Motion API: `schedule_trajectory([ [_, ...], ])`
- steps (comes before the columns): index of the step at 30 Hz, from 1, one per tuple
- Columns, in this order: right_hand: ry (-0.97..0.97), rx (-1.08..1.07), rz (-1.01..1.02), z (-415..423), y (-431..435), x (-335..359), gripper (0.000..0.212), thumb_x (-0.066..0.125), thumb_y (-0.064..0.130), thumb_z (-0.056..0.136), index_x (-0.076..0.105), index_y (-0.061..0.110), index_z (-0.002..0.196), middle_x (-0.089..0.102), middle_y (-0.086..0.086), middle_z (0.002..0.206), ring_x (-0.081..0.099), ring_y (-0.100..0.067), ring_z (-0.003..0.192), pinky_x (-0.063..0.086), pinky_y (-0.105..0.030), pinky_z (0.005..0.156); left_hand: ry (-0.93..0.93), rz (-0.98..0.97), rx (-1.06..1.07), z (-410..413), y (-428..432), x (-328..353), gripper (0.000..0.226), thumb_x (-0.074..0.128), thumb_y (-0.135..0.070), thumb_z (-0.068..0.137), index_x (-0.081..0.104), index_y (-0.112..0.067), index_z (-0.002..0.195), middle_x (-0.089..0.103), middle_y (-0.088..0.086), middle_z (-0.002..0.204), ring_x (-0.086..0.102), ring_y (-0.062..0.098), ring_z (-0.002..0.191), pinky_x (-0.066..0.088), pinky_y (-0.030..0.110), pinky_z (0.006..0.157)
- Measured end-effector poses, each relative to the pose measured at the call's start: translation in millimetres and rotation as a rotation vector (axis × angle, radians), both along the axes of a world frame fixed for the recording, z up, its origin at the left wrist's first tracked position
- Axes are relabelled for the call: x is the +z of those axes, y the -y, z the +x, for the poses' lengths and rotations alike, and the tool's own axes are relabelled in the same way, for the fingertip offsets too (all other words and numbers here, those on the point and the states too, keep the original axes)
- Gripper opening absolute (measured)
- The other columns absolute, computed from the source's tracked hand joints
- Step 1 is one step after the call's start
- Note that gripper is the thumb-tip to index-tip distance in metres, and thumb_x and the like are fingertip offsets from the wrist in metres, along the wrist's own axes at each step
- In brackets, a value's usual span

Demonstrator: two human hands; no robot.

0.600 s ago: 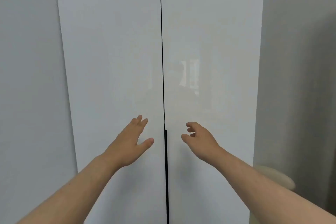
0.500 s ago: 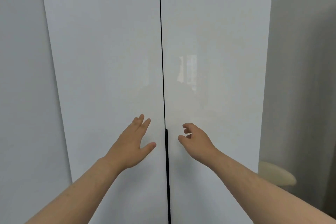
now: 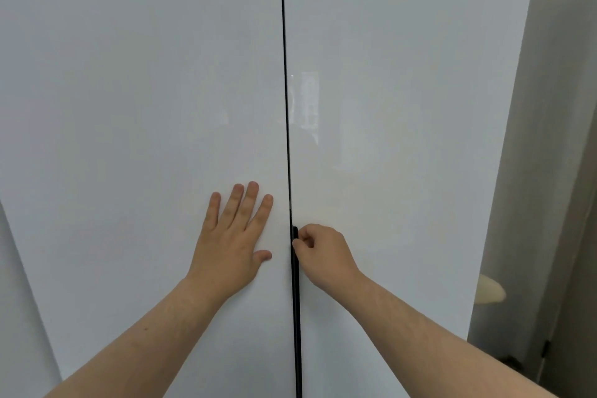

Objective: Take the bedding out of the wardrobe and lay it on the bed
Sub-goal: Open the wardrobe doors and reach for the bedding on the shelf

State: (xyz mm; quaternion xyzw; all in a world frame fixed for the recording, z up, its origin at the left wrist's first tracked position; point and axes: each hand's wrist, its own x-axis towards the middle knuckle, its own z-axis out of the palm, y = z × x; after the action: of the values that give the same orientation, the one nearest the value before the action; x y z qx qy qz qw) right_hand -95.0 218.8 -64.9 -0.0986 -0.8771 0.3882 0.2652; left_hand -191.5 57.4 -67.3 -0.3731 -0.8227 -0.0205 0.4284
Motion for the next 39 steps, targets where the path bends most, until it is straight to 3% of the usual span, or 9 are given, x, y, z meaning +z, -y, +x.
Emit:
schedule_trajectory([
  [6,0.009,0.077,-0.133,18.2,-2.5,-3.4,0.017,0.055,0.019,0.087,0.061,0.008,0.074,0.066,-0.013,0.077,0.062,-0.033,0.075,0.055,-0.043,0.075,0.06,-0.046,0.052,11.4,0.5,6.3,0.114,0.083,-0.051,0.061,0.024,-0.013,0.151,0.016,0.014,0.159,-0.014,0.026,0.148,-0.001,0.051,0.118],
  [9,0.01,0.115,-0.162,39.9,-1.5,-3.6,0.02,0.057,0.021,0.085,0.057,0.013,0.067,0.058,-0.004,0.066,0.057,-0.026,0.065,0.055,-0.046,0.076,0.132,-0.081,0.09,19.4,2.7,12.9,0.115,0.082,-0.055,0.06,0.026,-0.014,0.151,0.018,0.014,0.159,0.008,0.033,0.147,0.001,0.049,0.117],
  [11,0.025,0.148,-0.185,58.5,-0.9,-3.2,0.021,0.058,0.02,0.087,0.056,0.009,0.069,0.055,-0.002,0.065,0.054,-0.019,0.061,0.055,-0.046,0.073,0.189,-0.067,0.073,31.8,3.5,20.2,0.107,0.073,-0.057,0.072,0.017,-0.017,0.154,0.003,0.011,0.16,0.006,0.032,0.148,-0.001,0.045,0.119],
  [14,0.049,0.171,-0.206,91.9,-1.4,-1.8,0.022,0.058,0.021,0.089,0.059,0.003,0.076,0.06,-0.004,0.066,0.058,-0.016,0.062,0.056,-0.048,0.076,0.575,0.112,-0.156,70.3,-3.7,33.2,0.075,0.049,-0.042,0.097,0.004,-0.026,0.155,-0.01,-0.001,0.162,-0.004,0.018,0.15,0.0,0.033,0.119],
  [17,0.088,0.21,-0.209,124.6,-1.7,1.8,0.025,0.056,0.021,0.092,0.059,0.011,0.07,0.062,-0.006,0.068,0.06,-0.016,0.063,0.057,-0.046,0.076,0.948,0.506,-0.502,121.4,-17.5,53.8,0.053,0.037,-0.026,0.103,0.018,-0.029,0.153,0.015,-0.01,0.161,0.015,0.002,0.144,0.012,0.02,0.114],
  [22,0.15,0.237,-0.224,183.0,-6.3,12.9,0.031,0.049,0.021,0.097,0.067,0.001,0.083,0.071,-0.017,0.087,0.063,-0.016,0.073,0.057,-0.03,0.073,1.341,0.834,-0.879,203.4,-33.0,102.4,0.042,0.03,-0.038,0.104,0.04,-0.031,0.145,0.054,-0.013,0.14,0.053,0.005,0.125,0.045,0.03,0.102],
  [25,0.148,0.25,-0.309,215.5,-11.2,12.5,0.032,0.045,0.019,0.098,0.067,0.009,0.077,0.069,-0.007,0.081,0.063,-0.015,0.072,0.056,-0.028,0.073,1.53,0.881,-1.021,231.9,-33.2,113.5,0.06,0.018,-0.054,0.1,0.045,-0.022,0.144,0.056,-0.003,0.14,0.055,0.016,0.126,0.04,0.045,0.108],
  [29,0.139,0.268,-0.352,258.7,-25.2,11.8,0.031,0.047,0.02,0.097,0.066,0.009,0.076,0.068,-0.005,0.077,0.062,-0.014,0.069,0.057,-0.032,0.077,1.698,0.848,-1.157,263.9,-35.9,117.2,0.074,0.013,-0.064,0.095,0.051,-0.017,0.138,0.06,0.003,0.136,0.056,0.024,0.125,0.039,0.051,0.106],
  [39,0.185,0.157,-0.35,348.6,-73.1,22.3,0.031,0.054,0.031,0.097,0.076,0.009,0.092,0.075,-0.012,0.093,0.071,-0.016,0.079,0.06,-0.03,0.077,1.824,0.687,-1.234,337.9,-76.8,123.0,0.085,0.018,-0.074,0.088,0.047,-0.014,0.143,0.053,0.004,0.143,0.051,0.027,0.13,0.032,0.059,0.11],
])
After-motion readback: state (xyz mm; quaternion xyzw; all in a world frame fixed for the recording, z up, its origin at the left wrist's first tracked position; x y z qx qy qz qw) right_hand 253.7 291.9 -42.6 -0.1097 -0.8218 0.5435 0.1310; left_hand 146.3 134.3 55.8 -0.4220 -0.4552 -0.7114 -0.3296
